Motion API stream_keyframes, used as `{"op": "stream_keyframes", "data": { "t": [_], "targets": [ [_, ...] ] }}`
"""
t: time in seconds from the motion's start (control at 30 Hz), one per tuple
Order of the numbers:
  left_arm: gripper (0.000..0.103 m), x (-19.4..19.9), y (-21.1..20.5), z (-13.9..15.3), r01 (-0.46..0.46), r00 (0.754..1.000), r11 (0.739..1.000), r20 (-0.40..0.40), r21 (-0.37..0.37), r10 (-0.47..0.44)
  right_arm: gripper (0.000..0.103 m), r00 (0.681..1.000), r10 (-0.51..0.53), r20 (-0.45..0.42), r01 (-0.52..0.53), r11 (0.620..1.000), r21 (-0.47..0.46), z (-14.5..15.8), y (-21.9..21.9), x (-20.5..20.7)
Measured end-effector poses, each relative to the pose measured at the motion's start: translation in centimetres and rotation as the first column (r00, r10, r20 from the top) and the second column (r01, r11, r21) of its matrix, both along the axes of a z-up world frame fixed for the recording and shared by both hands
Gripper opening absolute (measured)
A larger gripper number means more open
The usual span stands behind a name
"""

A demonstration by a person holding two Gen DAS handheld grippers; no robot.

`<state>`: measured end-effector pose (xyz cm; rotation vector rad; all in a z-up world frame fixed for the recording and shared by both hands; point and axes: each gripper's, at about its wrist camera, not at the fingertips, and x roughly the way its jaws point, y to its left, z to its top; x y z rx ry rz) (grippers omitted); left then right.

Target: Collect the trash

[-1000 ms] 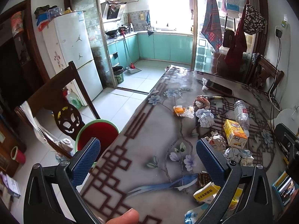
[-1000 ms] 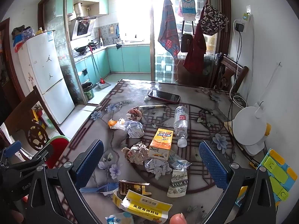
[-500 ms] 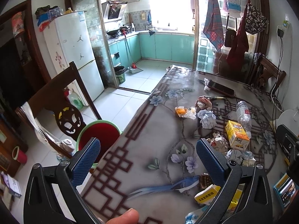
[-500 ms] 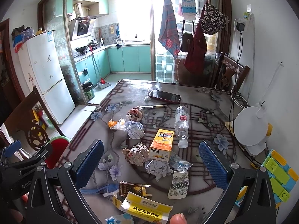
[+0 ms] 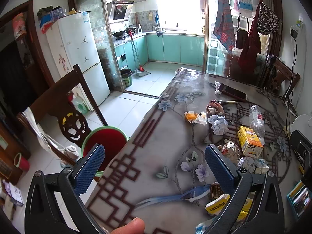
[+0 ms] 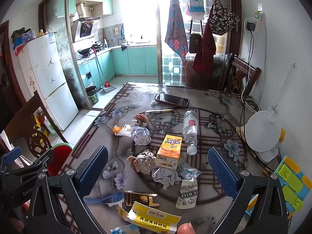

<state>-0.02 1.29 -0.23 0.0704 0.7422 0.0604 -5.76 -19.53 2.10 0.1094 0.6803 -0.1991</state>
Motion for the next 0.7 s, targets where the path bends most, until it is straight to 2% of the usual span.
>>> {"op": "stream_keyframes", "data": {
  "t": [0.7],
  "targets": [
    [0.103,0.19,0.52,-0.15,-0.005,1.000,1.000,0.000,-0.003,0.005,0.103,1.000,-0.002,-0.004,0.002,1.000,0.009,-0.09,0.62,0.06]
  ]
}}
